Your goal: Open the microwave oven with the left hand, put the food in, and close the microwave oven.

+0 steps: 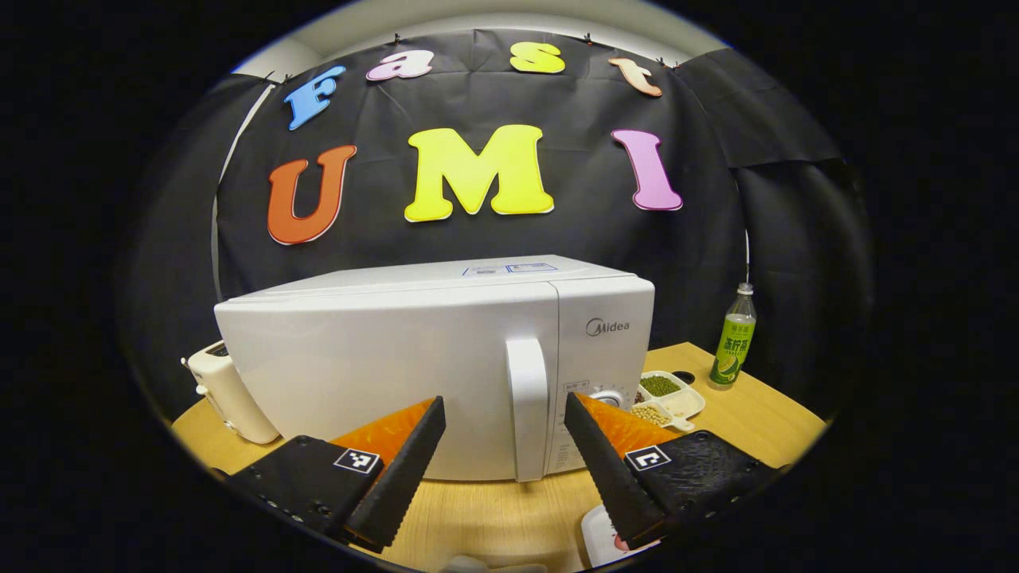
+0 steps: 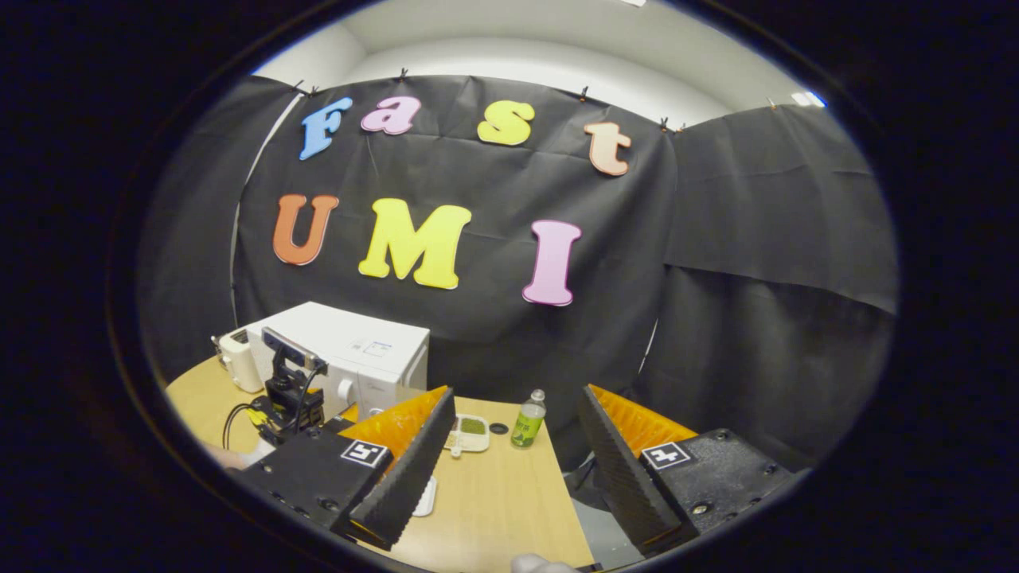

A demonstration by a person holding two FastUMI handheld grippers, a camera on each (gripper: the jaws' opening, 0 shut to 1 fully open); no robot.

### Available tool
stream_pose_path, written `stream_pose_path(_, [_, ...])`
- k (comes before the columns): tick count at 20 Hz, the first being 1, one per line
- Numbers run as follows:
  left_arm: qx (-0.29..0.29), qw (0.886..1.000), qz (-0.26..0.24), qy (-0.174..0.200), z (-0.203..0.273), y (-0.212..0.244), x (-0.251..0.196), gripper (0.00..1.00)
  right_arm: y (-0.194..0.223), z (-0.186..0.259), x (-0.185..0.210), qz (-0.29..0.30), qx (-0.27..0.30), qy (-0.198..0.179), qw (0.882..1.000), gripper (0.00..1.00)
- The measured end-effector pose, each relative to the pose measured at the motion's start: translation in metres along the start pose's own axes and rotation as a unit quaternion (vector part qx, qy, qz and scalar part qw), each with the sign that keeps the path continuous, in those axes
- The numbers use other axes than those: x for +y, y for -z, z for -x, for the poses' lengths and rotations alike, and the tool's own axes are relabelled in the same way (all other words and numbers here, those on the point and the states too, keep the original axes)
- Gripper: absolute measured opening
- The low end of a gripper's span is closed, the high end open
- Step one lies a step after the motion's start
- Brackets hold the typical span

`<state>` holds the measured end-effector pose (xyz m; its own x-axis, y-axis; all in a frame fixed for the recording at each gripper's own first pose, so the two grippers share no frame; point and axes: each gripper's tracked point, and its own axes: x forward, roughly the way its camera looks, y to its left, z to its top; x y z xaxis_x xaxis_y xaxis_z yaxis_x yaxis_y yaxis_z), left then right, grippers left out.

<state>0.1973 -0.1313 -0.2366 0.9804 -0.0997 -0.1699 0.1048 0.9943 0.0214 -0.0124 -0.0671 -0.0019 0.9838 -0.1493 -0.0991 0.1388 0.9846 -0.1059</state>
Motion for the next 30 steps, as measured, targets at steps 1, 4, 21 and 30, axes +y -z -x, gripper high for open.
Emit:
stream_pose_path(1, [0.003, 1.000, 0.006, -0.001, -0.004, 0.001, -0.001, 0.96, 0.001, 0.000, -0.001, -0.002, 0.001, 0.002, 1.000, 1.00])
stream_pose_path(4, [0.016, 1.000, 0.019, -0.008, -0.011, 0.007, 0.001, 0.89, 0.006, 0.000, -0.002, -0.001, 0.007, 0.004, 1.000, 1.00])
stream_pose_path(21, [0.013, 0.999, 0.017, 0.024, -0.011, 0.008, -0.016, 0.11, 0.014, 0.002, 0.007, -0.002, 0.013, -0.013, 1.000, 1.00])
stream_pose_path(30, [0.007, 0.999, 0.005, 0.050, 0.038, 0.017, -0.010, 0.07, 0.007, -0.004, 0.022, -0.007, 0.000, -0.044, 0.999, 1.00])
